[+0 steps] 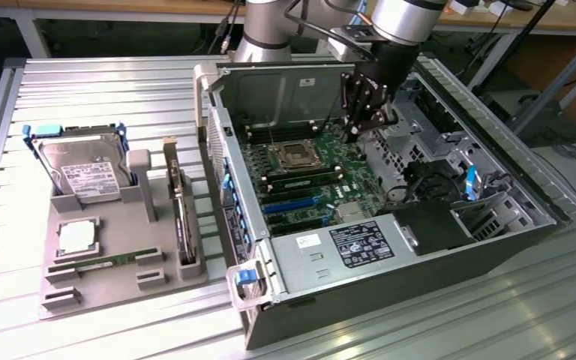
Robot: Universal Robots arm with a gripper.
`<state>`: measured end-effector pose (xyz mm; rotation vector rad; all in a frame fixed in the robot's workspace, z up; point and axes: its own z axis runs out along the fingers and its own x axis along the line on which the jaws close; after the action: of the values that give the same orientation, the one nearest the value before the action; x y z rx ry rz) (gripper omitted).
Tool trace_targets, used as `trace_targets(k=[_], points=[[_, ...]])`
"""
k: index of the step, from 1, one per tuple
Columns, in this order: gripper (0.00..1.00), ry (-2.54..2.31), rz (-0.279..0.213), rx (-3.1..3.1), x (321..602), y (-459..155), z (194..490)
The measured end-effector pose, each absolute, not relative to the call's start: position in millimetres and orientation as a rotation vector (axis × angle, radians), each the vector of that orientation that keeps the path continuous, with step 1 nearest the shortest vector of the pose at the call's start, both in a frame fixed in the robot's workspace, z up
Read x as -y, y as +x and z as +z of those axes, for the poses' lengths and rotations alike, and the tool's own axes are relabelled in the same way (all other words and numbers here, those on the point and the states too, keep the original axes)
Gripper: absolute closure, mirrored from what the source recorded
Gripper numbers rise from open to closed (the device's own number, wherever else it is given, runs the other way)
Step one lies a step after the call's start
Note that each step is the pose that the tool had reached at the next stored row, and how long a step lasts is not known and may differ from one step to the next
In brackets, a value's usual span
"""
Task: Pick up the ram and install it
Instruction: 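Press down the ram until it locks into place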
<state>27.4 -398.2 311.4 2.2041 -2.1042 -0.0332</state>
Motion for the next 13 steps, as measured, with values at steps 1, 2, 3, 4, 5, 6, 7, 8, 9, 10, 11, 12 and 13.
trace_targets(k=[1,2,3,4,5,6,7,8,9,10,11,12,13], points=[[0.89,2.203,-0.031,2.103,397.8,27.5,311.4],[0.89,2.201,-0.031,2.105,397.8,27.5,311.4],[0.89,2.187,-0.032,2.12,397.8,27.5,311.4],[0.89,2.156,-0.034,2.152,397.7,27.5,311.4],[0.89,2.121,-0.036,2.187,397.8,27.5,311.4],[0.89,2.062,-0.04,2.243,397.8,27.5,311.4],[0.89,2.025,-0.043,2.277,397.8,27.5,311.4],[0.89,1.996,-0.044,2.303,397.8,27.5,311.4],[0.89,1.959,-0.047,2.335,397.8,27.5,311.4],[0.89,1.934,-0.048,2.357,397.8,27.5,311.4],[0.89,1.915,-0.049,2.372,397.8,27.5,311.4],[0.89,1.883,-0.051,2.398,397.8,27.5,311.4],[0.89,1.836,-0.054,2.436,397.8,27.5,311.4]])
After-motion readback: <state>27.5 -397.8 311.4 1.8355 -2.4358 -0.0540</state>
